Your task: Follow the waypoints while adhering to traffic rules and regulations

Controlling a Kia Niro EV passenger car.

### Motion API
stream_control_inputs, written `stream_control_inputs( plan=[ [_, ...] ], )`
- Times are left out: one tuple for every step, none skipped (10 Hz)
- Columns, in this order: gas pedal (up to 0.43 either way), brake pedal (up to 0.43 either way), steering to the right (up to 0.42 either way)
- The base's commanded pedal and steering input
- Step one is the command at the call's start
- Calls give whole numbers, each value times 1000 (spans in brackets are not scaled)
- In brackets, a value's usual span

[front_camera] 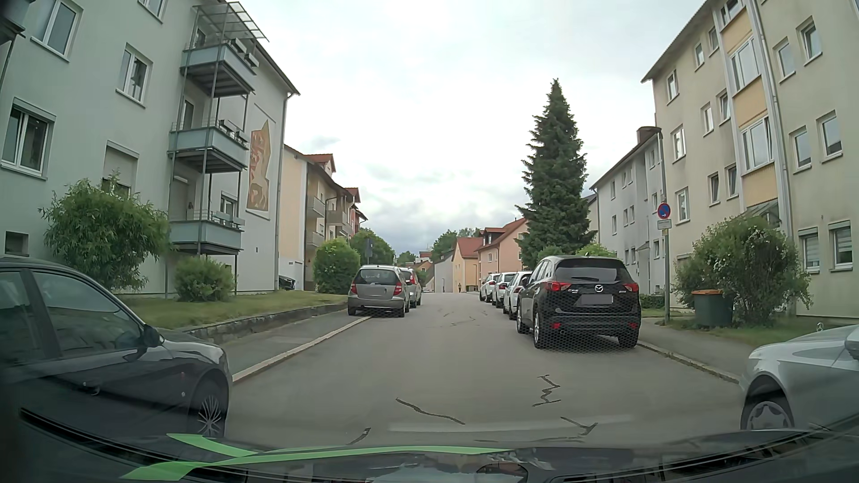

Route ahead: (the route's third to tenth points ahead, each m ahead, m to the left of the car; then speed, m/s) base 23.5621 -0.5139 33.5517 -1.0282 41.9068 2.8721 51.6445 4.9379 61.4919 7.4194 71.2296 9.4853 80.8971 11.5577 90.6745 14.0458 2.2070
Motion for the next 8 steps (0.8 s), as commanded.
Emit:
stream_control_inputs(
  plan=[
    [28, 0, -7],
    [28, 0, -7],
    [28, 0, -7],
    [28, 0, -7],
    [28, 0, -7],
    [39, 0, -7],
    [47, 0, -7],
    [47, 0, -7]
  ],
)
